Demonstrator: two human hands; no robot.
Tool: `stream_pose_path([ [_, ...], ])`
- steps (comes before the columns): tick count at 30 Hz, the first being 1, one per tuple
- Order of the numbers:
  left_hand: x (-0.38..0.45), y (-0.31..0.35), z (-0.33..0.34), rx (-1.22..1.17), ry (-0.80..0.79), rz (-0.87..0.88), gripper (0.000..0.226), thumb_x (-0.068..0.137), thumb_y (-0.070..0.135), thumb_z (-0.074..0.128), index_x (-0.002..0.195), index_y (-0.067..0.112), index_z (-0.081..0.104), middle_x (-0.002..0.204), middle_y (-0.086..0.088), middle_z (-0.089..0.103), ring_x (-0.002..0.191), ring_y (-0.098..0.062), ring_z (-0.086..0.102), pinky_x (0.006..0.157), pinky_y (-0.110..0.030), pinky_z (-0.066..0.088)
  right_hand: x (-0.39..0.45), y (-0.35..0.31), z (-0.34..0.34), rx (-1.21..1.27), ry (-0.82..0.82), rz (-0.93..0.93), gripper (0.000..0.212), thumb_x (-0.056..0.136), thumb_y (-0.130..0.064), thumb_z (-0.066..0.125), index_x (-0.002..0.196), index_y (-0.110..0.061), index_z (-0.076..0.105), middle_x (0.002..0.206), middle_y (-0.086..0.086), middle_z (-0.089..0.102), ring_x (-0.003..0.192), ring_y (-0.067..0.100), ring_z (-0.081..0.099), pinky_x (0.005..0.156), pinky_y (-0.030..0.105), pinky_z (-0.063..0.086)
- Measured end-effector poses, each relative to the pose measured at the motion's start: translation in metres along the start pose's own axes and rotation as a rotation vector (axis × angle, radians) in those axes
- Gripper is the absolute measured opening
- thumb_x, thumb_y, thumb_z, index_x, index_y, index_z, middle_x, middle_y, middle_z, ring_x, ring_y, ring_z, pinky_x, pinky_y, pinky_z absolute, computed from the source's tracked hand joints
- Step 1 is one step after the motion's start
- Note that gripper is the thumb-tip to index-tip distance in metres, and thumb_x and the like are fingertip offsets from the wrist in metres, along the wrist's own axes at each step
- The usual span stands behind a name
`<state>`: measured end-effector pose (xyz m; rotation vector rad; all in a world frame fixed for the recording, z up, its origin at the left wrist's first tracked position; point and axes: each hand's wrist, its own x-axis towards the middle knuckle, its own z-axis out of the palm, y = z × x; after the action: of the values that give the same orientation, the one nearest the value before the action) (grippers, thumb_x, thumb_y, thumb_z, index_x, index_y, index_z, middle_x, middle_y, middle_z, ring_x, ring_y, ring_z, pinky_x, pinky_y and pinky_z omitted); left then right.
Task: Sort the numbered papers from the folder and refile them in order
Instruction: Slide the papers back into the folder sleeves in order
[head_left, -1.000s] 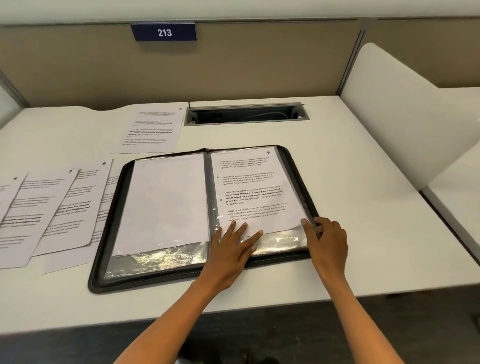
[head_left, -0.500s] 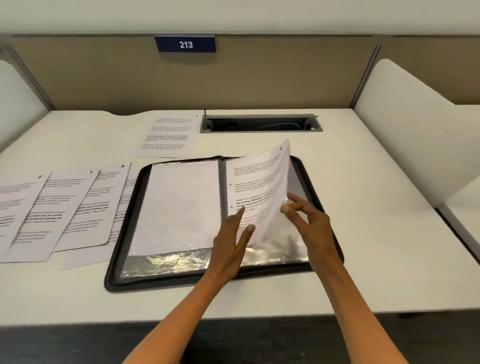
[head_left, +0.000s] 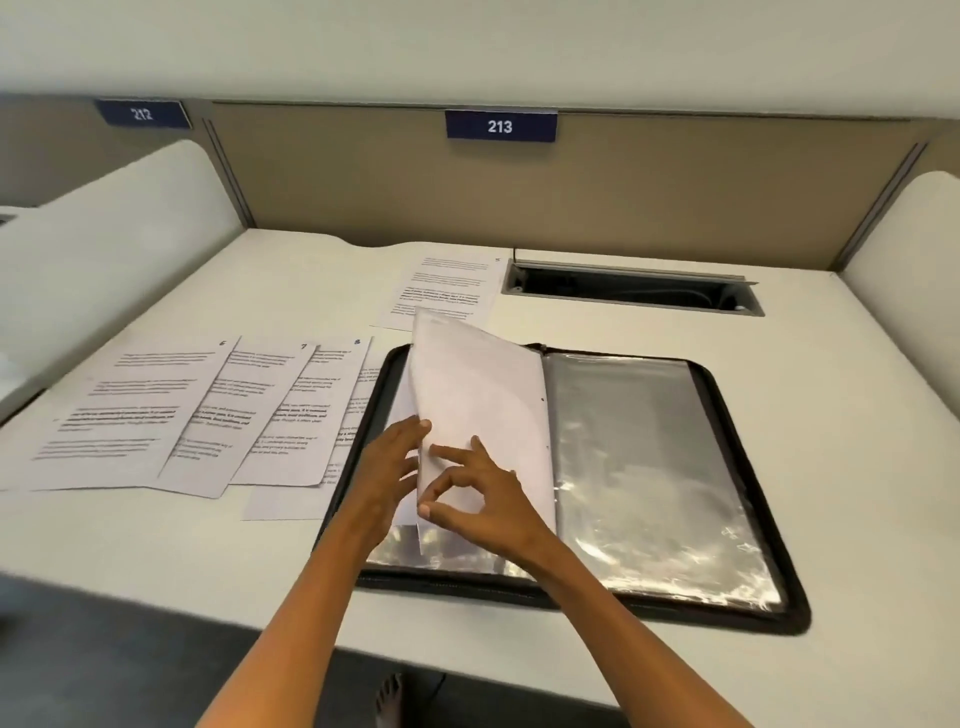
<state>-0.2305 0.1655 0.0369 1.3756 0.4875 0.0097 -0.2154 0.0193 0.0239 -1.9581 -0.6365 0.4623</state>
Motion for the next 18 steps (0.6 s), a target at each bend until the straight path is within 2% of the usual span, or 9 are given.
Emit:
stream_pose_path([
  [2, 0.011, -0.007, -0.009, 0.143, 0.152, -0.008, 0.03, 0.091, 0.025, 0.057, 0.121, 0.021, 0.058, 0.126, 0.001, 0.058, 0.109, -0.021, 0.057, 0.094, -0.038, 0.046, 0.006, 0.004, 0.008, 0.03, -0.075, 0.008, 0.005, 0.082, -0.044, 0.069, 0.084, -0.043, 0.065, 0.146, -0.015, 0.041, 0.142, 0.005, 0.015, 0.116, 0.045, 0.012],
  [4, 0.022, -0.015, -0.017, 0.331, 0.233, 0.033, 0.043, 0.092, 0.017, 0.055, 0.134, 0.019, 0.046, 0.135, -0.002, 0.05, 0.119, -0.022, 0.049, 0.1, -0.035, 0.04, 0.012, 0.005, 0.012, 0.095, -0.107, 0.023, 0.016, 0.084, -0.044, 0.068, 0.092, -0.03, 0.07, 0.141, -0.011, 0.048, 0.13, -0.001, 0.033, 0.106, 0.028, 0.027],
  [7, 0.032, -0.023, -0.025, 0.638, 0.282, 0.17, 0.054, 0.093, 0.011, 0.053, 0.143, 0.014, 0.035, 0.143, -0.008, 0.043, 0.128, -0.026, 0.042, 0.102, -0.031, 0.033, 0.028, 0.014, 0.012, 0.065, 0.049, 0.018, 0.027, 0.086, -0.048, 0.063, 0.095, -0.024, 0.071, 0.127, -0.01, 0.058, 0.117, 0.003, 0.05, 0.102, 0.031, 0.039],
  [8, 0.035, -0.027, -0.028, 0.731, 0.287, 0.237, 0.055, 0.093, 0.01, 0.053, 0.144, 0.013, 0.033, 0.143, -0.01, 0.042, 0.129, -0.026, 0.041, 0.102, -0.028, 0.031, 0.036, 0.022, 0.01, -0.004, 0.112, 0.014, 0.034, 0.086, -0.054, 0.059, 0.1, -0.025, 0.07, 0.128, -0.009, 0.057, 0.121, 0.007, 0.049, 0.106, 0.035, 0.037],
  [10, 0.038, -0.032, -0.034, 0.921, 0.311, 0.352, 0.057, 0.092, 0.011, 0.054, 0.145, 0.014, 0.031, 0.142, -0.012, 0.04, 0.128, -0.026, 0.039, 0.1, -0.027, 0.031, 0.051, 0.042, 0.007, -0.237, 0.15, -0.031, 0.064, 0.082, -0.073, 0.04, 0.121, -0.028, 0.062, 0.145, -0.003, 0.044, 0.139, 0.017, 0.031, 0.117, 0.035, 0.019],
  [12, 0.042, -0.037, -0.039, 1.111, 0.29, 0.427, 0.057, 0.092, 0.02, 0.058, 0.144, 0.015, 0.034, 0.143, -0.014, 0.038, 0.131, -0.029, 0.036, 0.103, -0.034, 0.034, 0.062, 0.064, 0.004, -0.482, 0.101, -0.09, 0.087, 0.077, -0.082, 0.019, 0.142, -0.03, 0.04, 0.158, -0.001, 0.017, 0.147, 0.023, 0.001, 0.118, 0.036, 0.0],
  [14, 0.049, -0.043, -0.044, 1.262, 0.205, 0.486, 0.057, 0.091, 0.036, 0.056, 0.141, 0.015, 0.039, 0.143, -0.017, 0.041, 0.133, -0.035, 0.037, 0.102, -0.045, 0.038, 0.068, 0.078, 0.003, -0.636, 0.024, -0.111, 0.091, 0.075, -0.085, 0.007, 0.15, -0.033, 0.015, 0.158, -0.002, -0.007, 0.145, 0.023, -0.019, 0.117, 0.038, -0.011],
  [16, 0.056, -0.05, -0.05, 1.379, 0.11, 0.491, 0.056, 0.09, 0.051, 0.042, 0.134, 0.016, 0.048, 0.135, -0.015, 0.052, 0.127, -0.038, 0.046, 0.093, -0.05, 0.044, 0.07, 0.086, 0.007, -0.747, -0.012, -0.13, 0.087, 0.079, -0.082, 0.007, 0.15, -0.032, 0.008, 0.157, -0.002, -0.012, 0.144, 0.024, -0.02, 0.117, 0.04, -0.013],
  [18, 0.061, -0.055, -0.059, 1.432, 0.065, 0.469, 0.06, 0.092, 0.06, 0.025, 0.122, 0.018, 0.058, 0.124, -0.009, 0.061, 0.122, -0.035, 0.051, 0.087, -0.051, 0.048, 0.071, 0.091, 0.012, -0.829, -0.004, -0.162, 0.08, 0.086, -0.077, 0.012, 0.151, -0.03, 0.02, 0.159, 0.001, 0.002, 0.147, 0.027, -0.005, 0.116, 0.044, -0.005],
])
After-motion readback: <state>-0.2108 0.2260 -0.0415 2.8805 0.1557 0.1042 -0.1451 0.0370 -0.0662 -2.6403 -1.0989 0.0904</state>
